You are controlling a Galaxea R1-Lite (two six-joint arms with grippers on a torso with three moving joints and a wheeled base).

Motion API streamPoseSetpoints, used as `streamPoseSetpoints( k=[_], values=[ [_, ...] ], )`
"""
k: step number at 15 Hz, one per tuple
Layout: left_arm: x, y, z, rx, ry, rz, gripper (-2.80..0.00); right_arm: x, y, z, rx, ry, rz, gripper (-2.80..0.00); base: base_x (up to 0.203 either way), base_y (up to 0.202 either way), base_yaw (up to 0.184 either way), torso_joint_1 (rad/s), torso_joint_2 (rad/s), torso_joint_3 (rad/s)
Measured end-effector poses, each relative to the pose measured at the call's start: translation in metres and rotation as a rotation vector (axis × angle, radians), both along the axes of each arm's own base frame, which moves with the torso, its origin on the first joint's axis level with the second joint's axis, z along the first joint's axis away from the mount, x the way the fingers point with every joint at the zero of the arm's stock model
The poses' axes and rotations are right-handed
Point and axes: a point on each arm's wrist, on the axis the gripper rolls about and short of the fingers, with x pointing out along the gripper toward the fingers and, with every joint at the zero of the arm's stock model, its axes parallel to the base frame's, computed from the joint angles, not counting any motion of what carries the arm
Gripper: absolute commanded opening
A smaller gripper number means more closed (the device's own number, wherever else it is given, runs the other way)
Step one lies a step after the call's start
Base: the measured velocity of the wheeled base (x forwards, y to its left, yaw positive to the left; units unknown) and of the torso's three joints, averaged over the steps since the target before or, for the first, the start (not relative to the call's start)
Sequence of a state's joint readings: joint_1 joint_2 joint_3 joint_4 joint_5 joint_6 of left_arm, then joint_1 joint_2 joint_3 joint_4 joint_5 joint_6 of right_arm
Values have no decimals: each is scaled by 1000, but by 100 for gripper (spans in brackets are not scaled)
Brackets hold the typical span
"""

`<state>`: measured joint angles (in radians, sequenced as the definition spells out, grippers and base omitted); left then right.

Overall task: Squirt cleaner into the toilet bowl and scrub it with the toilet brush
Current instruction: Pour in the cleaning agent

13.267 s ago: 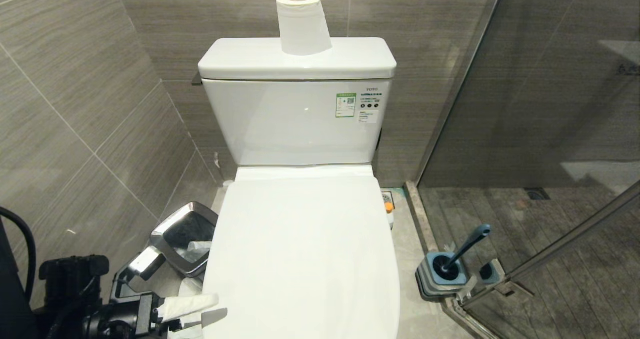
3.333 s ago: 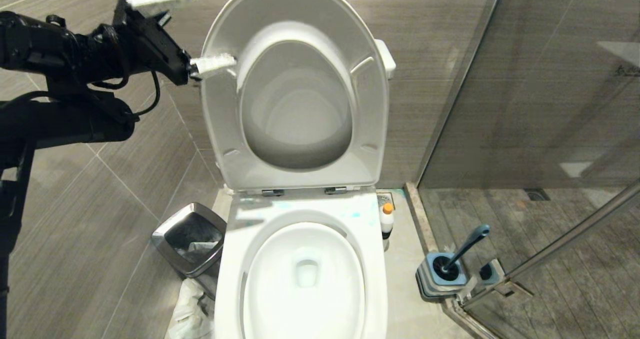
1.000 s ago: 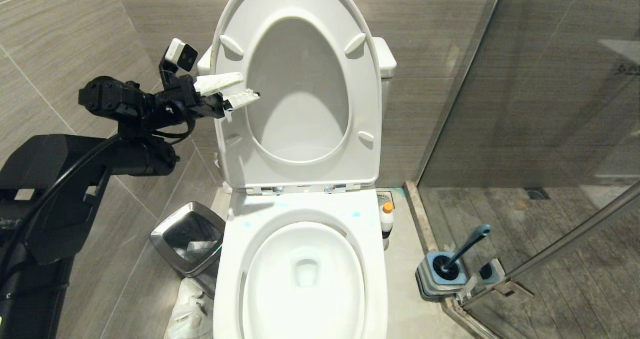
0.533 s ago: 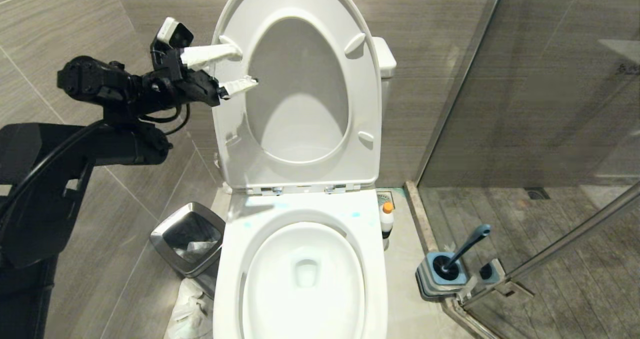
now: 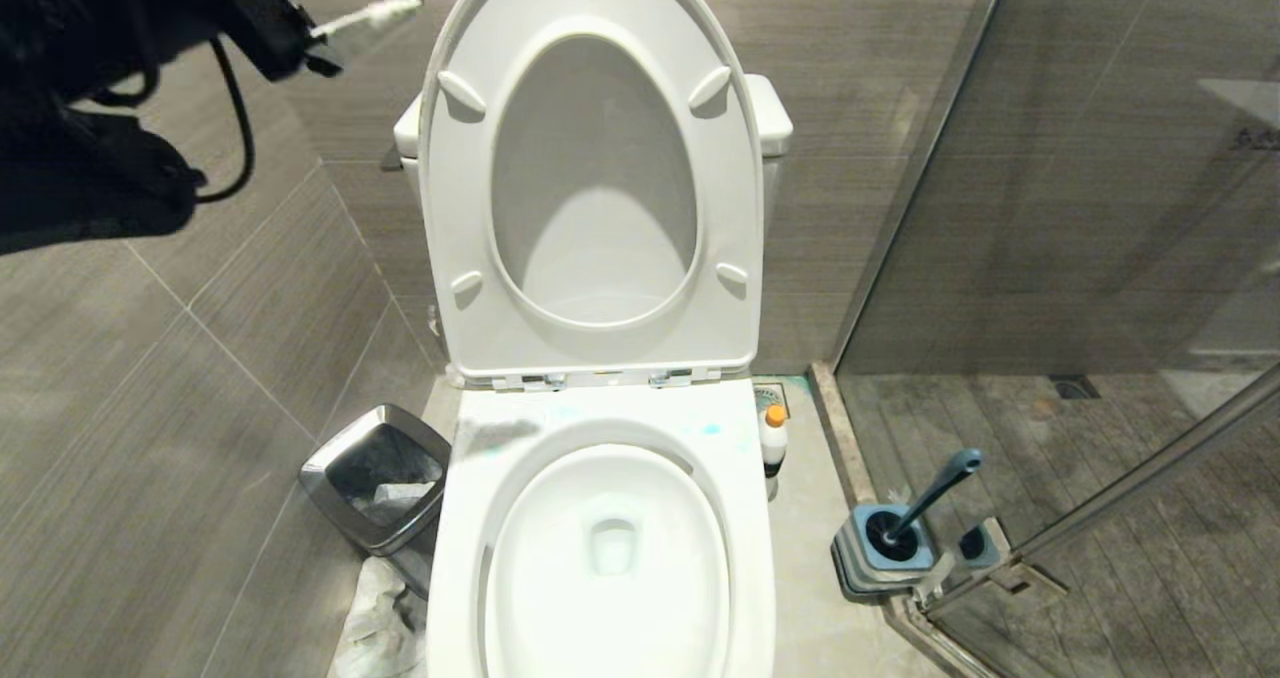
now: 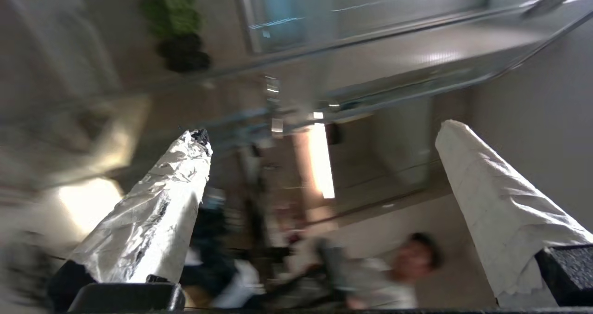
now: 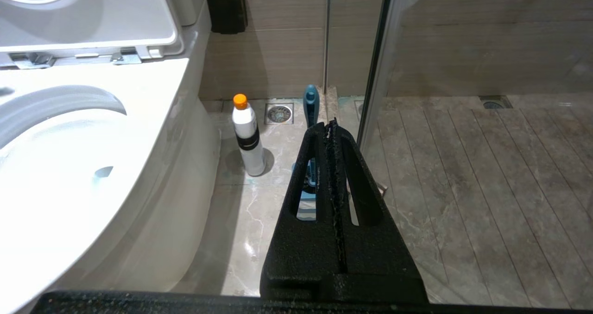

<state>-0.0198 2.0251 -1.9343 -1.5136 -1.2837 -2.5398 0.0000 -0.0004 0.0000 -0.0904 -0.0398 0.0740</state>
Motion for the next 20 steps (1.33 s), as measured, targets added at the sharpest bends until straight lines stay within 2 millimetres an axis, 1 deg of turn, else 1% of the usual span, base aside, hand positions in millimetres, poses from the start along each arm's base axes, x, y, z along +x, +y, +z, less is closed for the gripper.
streamPoseSetpoints(
  k=[2, 3, 4, 5, 6, 7, 8, 10, 11, 12, 13, 14, 15, 16, 17, 18, 19, 20],
  values=[
    [-44, 3, 35, -11, 116, -38, 0, 0, 0, 0, 0, 0, 0, -280, 0, 0, 0, 0, 0, 0],
    [-63, 1, 50, -5, 178, -54, 0, 0, 0, 0, 0, 0, 0, -280, 0, 0, 0, 0, 0, 0],
    [-77, 0, 60, 23, 244, -65, 0, 0, 0, 0, 0, 0, 0, -280, 0, 0, 0, 0, 0, 0],
    [-87, -1, 66, 87, 309, -76, 0, 0, 0, 0, 0, 0, 0, -280, 0, 0, 0, 0, 0, 0],
    [-96, -1, 69, 162, 332, -84, 0, 0, 0, 0, 0, 0, 0, -280, 0, 0, 0, 0, 0, 0],
    [-104, 3, 72, 211, 306, -72, 0, 0, 0, 0, 0, -1, 0, -280, 0, 0, 0, 0, 0, 0],
    [-114, 7, 75, 227, 236, -45, 0, 0, 0, 0, 0, -1, 0, -280, 0, 0, 0, 0, 0, 0],
    [-136, 13, 79, 235, 27, 13, 0, 0, 0, 0, 0, -1, 0, -280, 0, 0, 0, 0, 0, 0],
    [-143, 15, 80, 237, -31, 29, 0, 0, 0, 0, 0, -1, 0, -280, 0, 0, 0, 0, 0, 0],
    [-147, 16, 81, 237, -35, 40, 0, 0, 0, 0, 0, 0, 0, -280, 0, 0, 0, 0, 0, 0],
    [-146, 21, 83, 231, 7, 59, 0, 0, 0, 0, 0, 0, 0, -280, 0, 0, 0, 0, 0, 0],
    [-139, 27, 82, 220, 106, 81, 0, 0, 0, 0, 0, 0, 0, -280, 0, 0, 0, 0, 0, 0],
    [-124, 34, 77, 206, 268, 86, 0, 0, 0, 0, 0, -1, 0, -280, 0, 0, 0, 0, 0, 0],
    [-104, 40, 64, 183, 474, 73, 0, 0, 0, 0, 0, -1, 0, -280, 0, 0, 0, 0, 0, 0],
    [-83, 45, 44, 159, 675, 54, 0, 0, 0, 0, 0, -1, 0, -280, 0, 0, 0, 0, 0, 0],
    [-70, 49, 27, 142, 796, 46, 0, 0, 0, 0, 0, 0, 0, -280, 0, 0, 0, 0, 0, 0],
    [-64, 53, 16, 133, 839, 50, 0, 0, 0, 0, 0, 0, 0, -280, 0, 0, 0, 0, 0, 0],
    [-62, 57, 10, 131, 823, 65, 0, 0, 0, 0, 0, 0, 0, -280, 0, 0, 0, 0, 0, 0]
  ],
)
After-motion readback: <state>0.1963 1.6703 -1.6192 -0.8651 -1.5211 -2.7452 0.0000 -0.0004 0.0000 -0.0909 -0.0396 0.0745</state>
